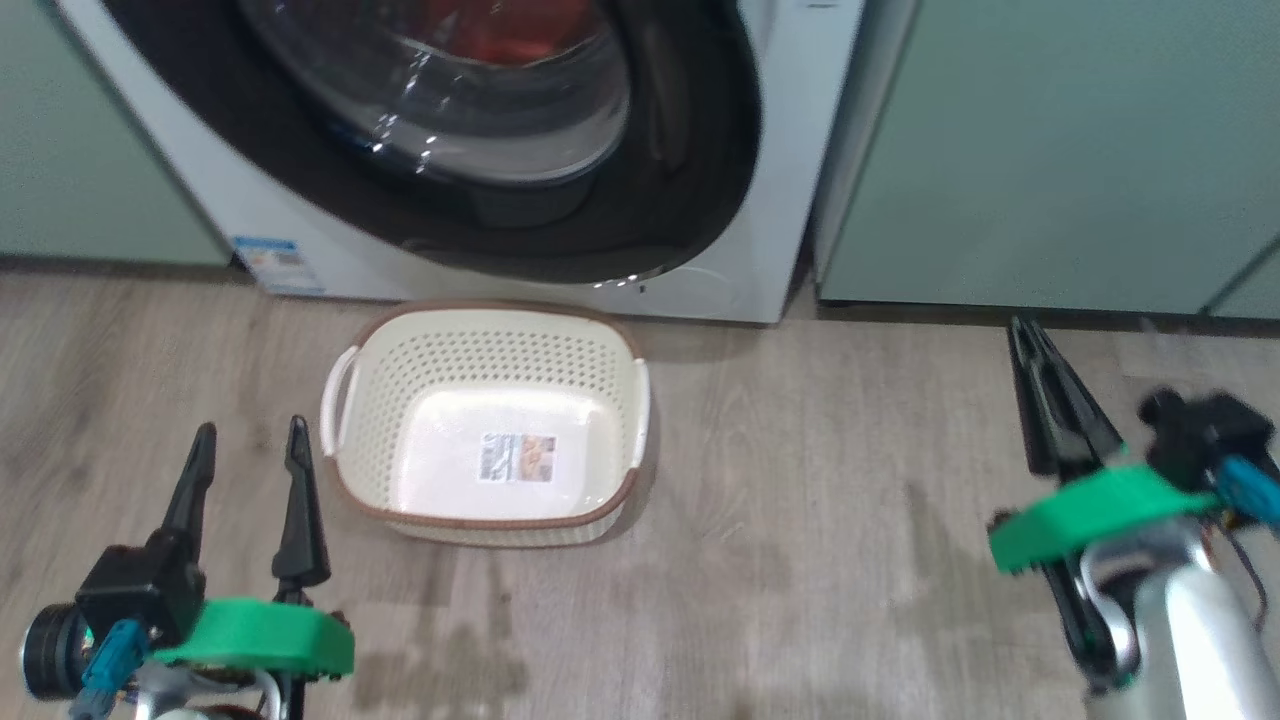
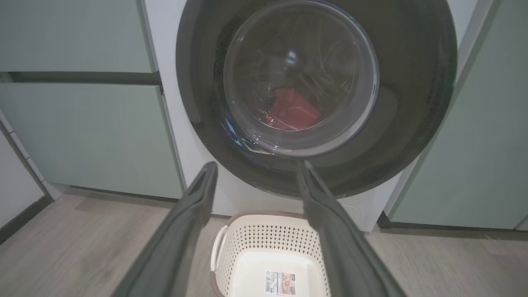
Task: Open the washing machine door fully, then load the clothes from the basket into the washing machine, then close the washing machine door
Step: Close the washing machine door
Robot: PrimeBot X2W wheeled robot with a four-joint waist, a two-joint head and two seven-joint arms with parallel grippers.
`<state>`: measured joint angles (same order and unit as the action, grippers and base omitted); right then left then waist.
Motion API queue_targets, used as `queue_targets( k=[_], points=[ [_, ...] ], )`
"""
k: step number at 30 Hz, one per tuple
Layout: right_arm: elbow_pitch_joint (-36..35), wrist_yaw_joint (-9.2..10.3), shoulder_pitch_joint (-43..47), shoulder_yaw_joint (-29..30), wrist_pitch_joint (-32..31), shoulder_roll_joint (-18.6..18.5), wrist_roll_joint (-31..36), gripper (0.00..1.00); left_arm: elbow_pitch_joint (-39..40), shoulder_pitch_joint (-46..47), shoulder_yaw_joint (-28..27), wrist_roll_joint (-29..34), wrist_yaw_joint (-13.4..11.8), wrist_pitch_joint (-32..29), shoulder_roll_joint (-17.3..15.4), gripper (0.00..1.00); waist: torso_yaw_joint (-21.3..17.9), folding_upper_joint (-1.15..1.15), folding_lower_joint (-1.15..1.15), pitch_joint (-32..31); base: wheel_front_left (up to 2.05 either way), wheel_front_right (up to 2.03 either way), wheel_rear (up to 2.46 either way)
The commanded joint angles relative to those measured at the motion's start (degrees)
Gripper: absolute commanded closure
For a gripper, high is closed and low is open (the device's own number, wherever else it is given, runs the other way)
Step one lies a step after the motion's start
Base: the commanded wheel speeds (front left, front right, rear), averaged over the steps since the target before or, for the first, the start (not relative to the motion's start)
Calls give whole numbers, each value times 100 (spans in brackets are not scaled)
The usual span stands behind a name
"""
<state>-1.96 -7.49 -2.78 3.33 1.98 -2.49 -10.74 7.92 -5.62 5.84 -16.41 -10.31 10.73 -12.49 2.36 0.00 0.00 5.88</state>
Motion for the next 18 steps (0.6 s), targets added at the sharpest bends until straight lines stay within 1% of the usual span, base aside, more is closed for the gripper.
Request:
queue_targets(
  k=[1,7,11,12,14,16,18],
  points=[
    [-113,0,-432,-204,-43,-39,84,100,200,301,-185,8,-50,85,-20,0,192,0,0,120,0,0,0],
    [527,0,-1414,-627,-119,-218,114,100,156,458,-149,-39,-58,192,87,0,659,0,0,373,0,0,0],
    [1074,0,-2126,-858,-85,-362,71,100,94,617,-115,-73,-34,270,175,0,965,0,0,533,0,0,0],
    [1340,0,-2456,-955,-44,-407,43,100,47,682,-98,-94,-23,303,231,0,1088,0,0,588,0,0,0],
    [1474,0,-2610,-1007,-24,-428,27,100,27,710,-95,-107,-17,320,259,0,1139,0,0,614,0,0,0],
    [1859,0,-3005,-1128,34,-489,-6,100,-42,793,-74,-118,9,359,329,0,1296,0,0,684,0,0,0],
    [2094,0,-3243,-1186,81,-528,-25,100,-83,848,-71,-121,24,379,371,0,1372,0,0,721,0,0,0]
  ],
)
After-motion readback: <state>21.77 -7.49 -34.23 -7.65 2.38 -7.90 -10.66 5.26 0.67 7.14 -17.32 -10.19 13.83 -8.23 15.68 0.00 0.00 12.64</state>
